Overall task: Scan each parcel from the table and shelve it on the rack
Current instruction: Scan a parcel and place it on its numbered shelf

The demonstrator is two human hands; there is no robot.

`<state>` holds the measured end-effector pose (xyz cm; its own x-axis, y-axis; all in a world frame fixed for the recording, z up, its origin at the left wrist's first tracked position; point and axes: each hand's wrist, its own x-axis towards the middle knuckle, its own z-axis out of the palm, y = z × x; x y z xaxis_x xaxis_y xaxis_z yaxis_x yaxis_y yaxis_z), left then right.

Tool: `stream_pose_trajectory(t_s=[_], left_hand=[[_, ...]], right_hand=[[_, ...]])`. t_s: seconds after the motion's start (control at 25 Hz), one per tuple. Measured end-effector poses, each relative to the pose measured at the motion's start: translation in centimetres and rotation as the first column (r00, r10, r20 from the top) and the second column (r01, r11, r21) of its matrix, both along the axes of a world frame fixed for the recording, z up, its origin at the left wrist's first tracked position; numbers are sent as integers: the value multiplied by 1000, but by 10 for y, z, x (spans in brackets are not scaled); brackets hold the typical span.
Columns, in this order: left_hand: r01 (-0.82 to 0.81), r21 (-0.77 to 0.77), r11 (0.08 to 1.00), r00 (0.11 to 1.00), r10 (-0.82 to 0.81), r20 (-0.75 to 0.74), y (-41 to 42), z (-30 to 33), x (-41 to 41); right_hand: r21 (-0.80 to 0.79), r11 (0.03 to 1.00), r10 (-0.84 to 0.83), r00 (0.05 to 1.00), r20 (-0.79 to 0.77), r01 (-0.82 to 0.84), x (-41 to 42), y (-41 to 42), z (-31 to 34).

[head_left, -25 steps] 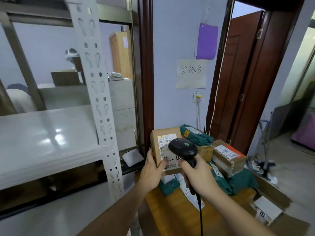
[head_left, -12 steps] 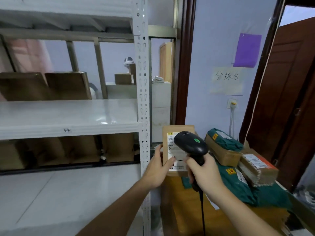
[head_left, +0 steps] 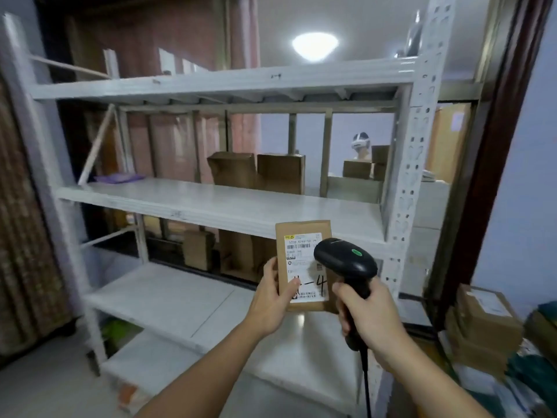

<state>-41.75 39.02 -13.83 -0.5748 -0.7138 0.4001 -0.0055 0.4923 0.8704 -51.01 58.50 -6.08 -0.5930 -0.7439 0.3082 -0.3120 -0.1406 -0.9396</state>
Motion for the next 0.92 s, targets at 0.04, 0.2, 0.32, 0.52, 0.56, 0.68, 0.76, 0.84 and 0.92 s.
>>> stream_pose_trajectory(t_s=[0.04, 0.2, 0.32, 0.52, 0.56, 0.68, 0.76, 0.84, 0.92], left_hand=[[-41, 3, 999, 999, 41, -4, -20, 1, 18], [-200, -5, 980, 980, 200, -8, -106, 11, 99], [-298, -28, 954, 954, 297, -36, -168, 19, 165], [-412, 6, 911, 908, 411, -82, -250, 34, 250], [-433, 12, 901, 897, 432, -90, -267, 38, 264], [-486, 3, 874, 870, 484, -98, -323, 41, 297], [-508, 27, 861, 854, 508, -116, -357, 44, 311], [-530, 29, 848, 837, 528, -141, -394, 47, 320], [-548, 46, 835, 820, 548, -167, -434, 51, 327]], right_hand=[[8, 999, 37, 999, 2, -37, 11, -20, 3], [29, 983, 184, 981, -54, -183, 62, -113, 19], [22, 961, 275, 957, -88, -274, 105, -188, 34], [12, 919, 394, 911, -121, -395, 167, -299, 49], [17, 909, 415, 901, -128, -416, 178, -322, 50], [7, 885, 462, 879, -113, -465, 203, -390, 51], [14, 869, 492, 864, -108, -494, 214, -428, 52], [22, 847, 529, 841, -116, -530, 224, -471, 55], [33, 829, 557, 822, -119, -558, 233, -514, 60]])
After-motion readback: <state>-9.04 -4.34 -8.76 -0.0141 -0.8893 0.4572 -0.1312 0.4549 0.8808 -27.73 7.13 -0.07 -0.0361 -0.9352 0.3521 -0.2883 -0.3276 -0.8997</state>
